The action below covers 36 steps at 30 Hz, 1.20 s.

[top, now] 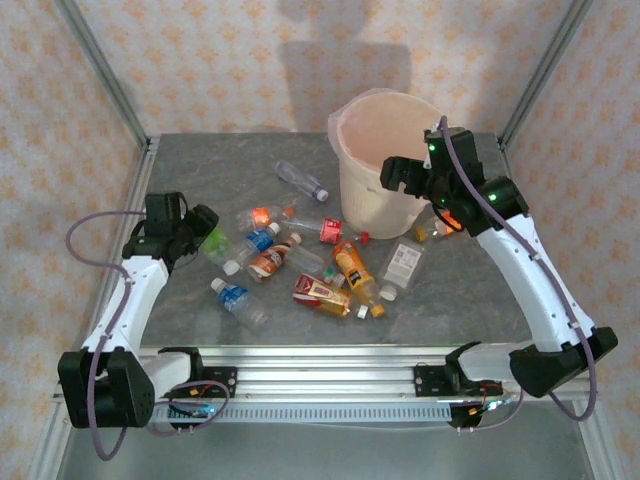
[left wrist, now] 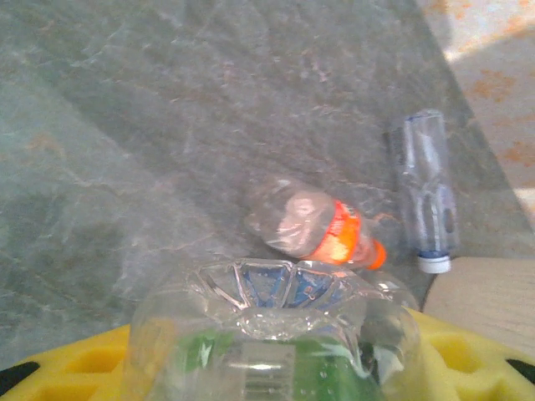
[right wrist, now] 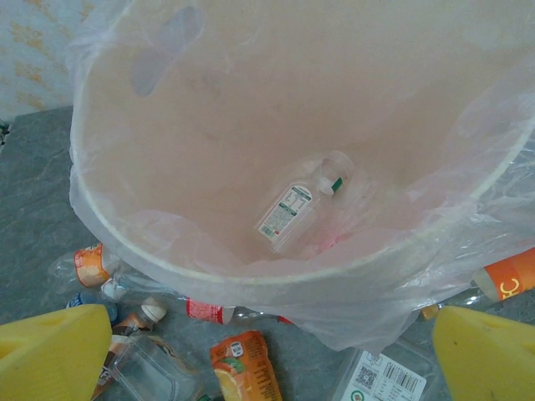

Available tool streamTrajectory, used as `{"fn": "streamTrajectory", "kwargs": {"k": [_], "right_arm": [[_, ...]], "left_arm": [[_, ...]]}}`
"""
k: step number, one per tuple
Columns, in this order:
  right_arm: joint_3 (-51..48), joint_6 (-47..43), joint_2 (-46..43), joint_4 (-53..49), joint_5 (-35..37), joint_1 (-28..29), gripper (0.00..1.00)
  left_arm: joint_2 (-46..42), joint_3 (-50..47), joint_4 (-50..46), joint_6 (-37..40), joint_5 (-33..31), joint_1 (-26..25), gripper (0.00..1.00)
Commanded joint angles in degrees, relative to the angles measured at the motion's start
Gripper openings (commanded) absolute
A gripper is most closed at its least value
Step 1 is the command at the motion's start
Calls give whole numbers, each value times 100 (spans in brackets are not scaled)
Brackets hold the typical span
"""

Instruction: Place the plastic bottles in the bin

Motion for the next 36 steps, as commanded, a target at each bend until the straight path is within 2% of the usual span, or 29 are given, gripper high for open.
{"fn": "streamTrajectory", "kwargs": {"k": [1,8,12,18,26,36], "right_arm": [[-17,-75,-105,41,-141,44,99],[-80,-99,-122,284,-693,203,99],[-111,-163,-80,576,-795,674,99],[-503,78,124,1705,-1668,1264,99],[-546,230,763,2828,-2365,1722,99],[157,20,1565,3088,-2787,1832,99]], "left_arm": [[-93,320,-150,-18,-5,-122,40],[124,809,-18,-68,-29,-438,40],[353,1220,279,-242,-7,-710,39],[831,1979,673,-485,-58,-1228,37],[1588,2929,1085,-763,528,-1657,34],[1904,3566,1077,-844,1123,-1901,34]]}}
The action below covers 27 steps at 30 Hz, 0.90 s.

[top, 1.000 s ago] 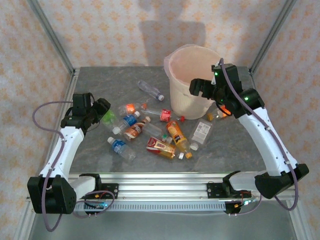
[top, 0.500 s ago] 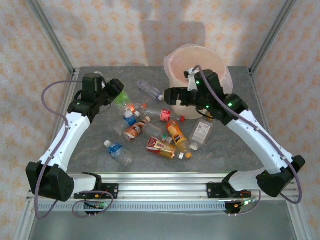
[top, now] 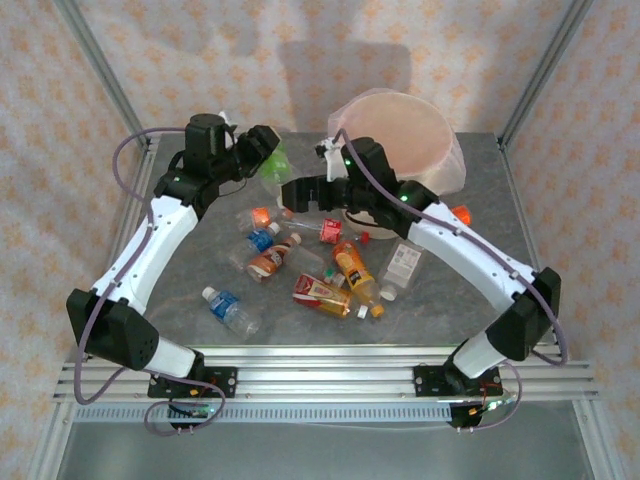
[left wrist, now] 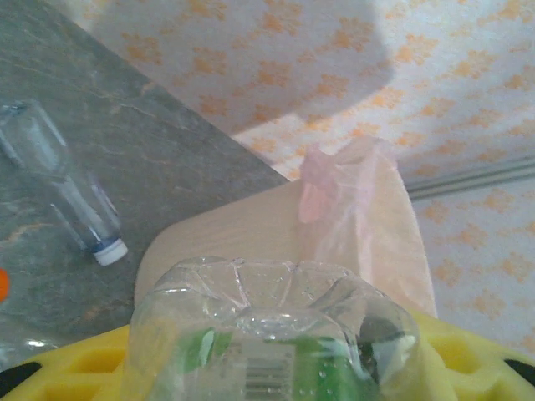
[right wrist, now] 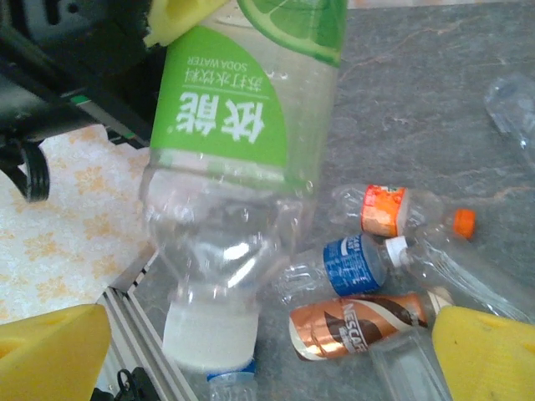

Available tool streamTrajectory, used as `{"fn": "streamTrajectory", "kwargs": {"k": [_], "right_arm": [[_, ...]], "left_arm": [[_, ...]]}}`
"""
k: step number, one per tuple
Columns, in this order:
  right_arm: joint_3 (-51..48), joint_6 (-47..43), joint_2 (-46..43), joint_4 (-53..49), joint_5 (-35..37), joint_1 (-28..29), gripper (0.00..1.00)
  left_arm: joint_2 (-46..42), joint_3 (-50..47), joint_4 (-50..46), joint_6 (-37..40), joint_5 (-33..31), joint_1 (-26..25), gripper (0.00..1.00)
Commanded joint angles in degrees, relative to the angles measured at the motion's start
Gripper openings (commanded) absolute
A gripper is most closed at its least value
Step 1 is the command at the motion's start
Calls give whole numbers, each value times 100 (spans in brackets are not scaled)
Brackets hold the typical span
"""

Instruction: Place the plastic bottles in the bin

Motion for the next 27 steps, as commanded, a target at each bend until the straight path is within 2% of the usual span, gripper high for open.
{"fn": "streamTrajectory", "kwargs": {"k": [1,6,16,21,25,27], "right_arm": [[415,-161,151,360,-296,86,99],[595,-223,326,428,-173,131,100],[886,-324,647,420,283,131,86],[896,-295,712,491,373,131,70],[806,-238,673,551,462,131,50],[746,-215,621,571,518,131,43]], "left_arm": [[21,260,188,-76,303,-76,34],[67,291,220,-114,437,-155,34],[-19,239,289,-200,548,-271,34],[-82,179,293,-210,549,-307,35],[-117,150,310,-213,557,-307,36],[-126,151,322,-207,558,-307,41]]}}
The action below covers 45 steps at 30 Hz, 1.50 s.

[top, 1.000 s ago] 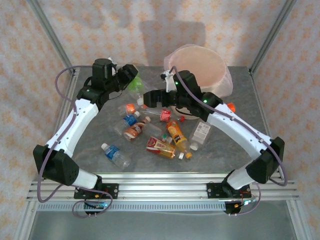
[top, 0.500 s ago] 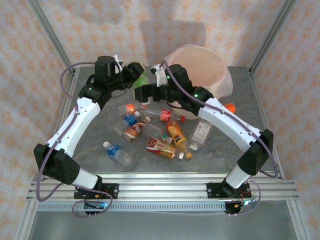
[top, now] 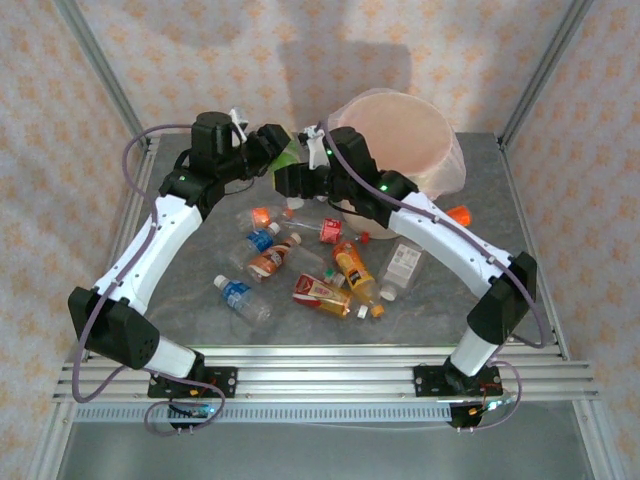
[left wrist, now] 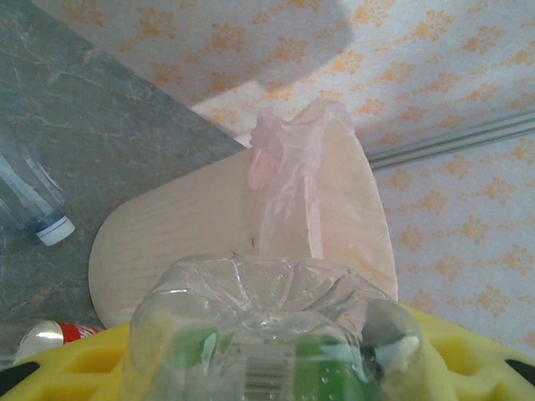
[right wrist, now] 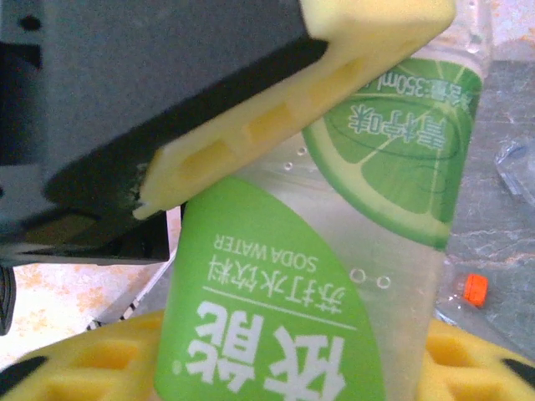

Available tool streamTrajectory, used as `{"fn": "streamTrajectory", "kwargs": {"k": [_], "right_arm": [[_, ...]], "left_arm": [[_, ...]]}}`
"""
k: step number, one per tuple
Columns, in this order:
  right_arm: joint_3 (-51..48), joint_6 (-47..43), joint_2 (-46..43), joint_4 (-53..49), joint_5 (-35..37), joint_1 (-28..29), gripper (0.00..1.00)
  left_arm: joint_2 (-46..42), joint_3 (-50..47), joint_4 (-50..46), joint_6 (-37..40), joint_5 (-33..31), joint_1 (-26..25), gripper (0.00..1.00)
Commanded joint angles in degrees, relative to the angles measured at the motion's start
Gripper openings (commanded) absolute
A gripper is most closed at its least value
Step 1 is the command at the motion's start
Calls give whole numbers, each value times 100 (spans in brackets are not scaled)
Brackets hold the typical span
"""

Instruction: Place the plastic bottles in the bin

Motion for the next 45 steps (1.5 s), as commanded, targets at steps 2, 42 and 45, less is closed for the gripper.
{"fn": "streamTrajectory", "kwargs": {"k": [2,42,45], "right_arm": [[-43,-66,-157,295,228,4,39],[2326,-680,45,-3035,2072,-2118,27],[2467,-749,241,-3202,2030,-2288,27]], "left_arm": [[-192,53,187,-63,221,-74,57],[-3538,-1815,-2719,1380,-2930,565,100],[-3656,-1965,-2937,1379,-2995,560,100]]}}
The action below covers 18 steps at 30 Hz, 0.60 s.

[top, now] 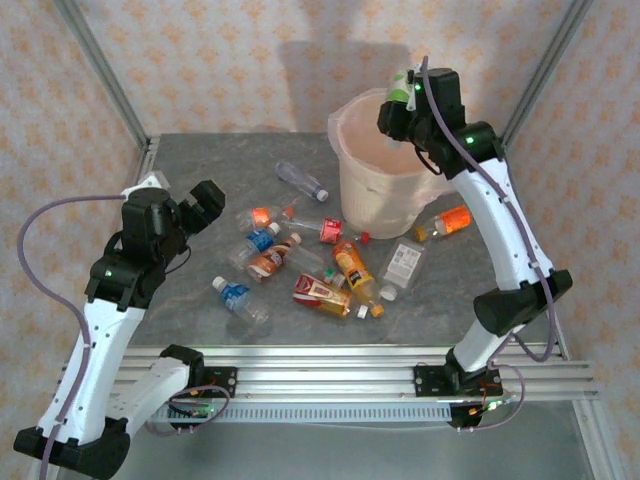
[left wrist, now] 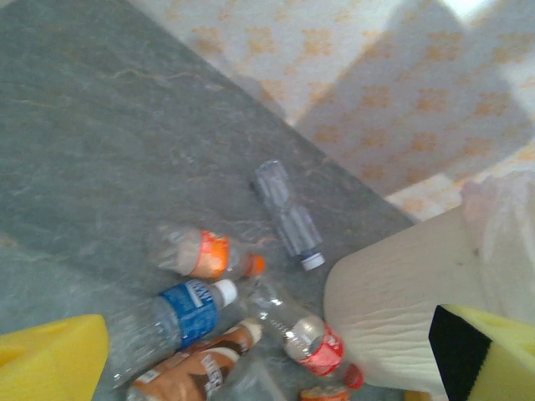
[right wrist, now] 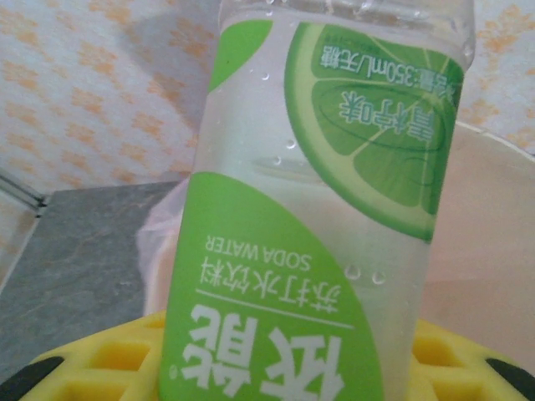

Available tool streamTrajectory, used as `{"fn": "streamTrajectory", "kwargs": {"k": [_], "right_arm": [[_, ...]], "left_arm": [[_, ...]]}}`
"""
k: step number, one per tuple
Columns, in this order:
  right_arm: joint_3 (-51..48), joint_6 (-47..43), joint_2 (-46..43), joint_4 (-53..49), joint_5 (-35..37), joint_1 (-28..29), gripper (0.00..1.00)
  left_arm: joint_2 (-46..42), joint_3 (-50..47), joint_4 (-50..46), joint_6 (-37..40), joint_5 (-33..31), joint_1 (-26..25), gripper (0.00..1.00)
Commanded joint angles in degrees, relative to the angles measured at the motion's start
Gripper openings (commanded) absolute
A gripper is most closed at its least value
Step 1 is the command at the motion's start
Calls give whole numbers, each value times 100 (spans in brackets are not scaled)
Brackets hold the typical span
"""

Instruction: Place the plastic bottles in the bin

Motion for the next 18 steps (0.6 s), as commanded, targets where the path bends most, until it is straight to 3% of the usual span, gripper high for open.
{"fn": "streamTrajectory", "kwargs": {"k": [1,11,18], "right_arm": [[255,-181,271,-444,-36,-175,27],[1039,-313,1302,-1012,-564,-604,28],[2576,-757,2604,-2179,-1038,-606,29]], "left_arm": [[-170,-164,-553,100,-350,42,100],[-348,-693,-861,-43,-534,42,100],[-462,-982,-855,-96,-691,42,100]]}}
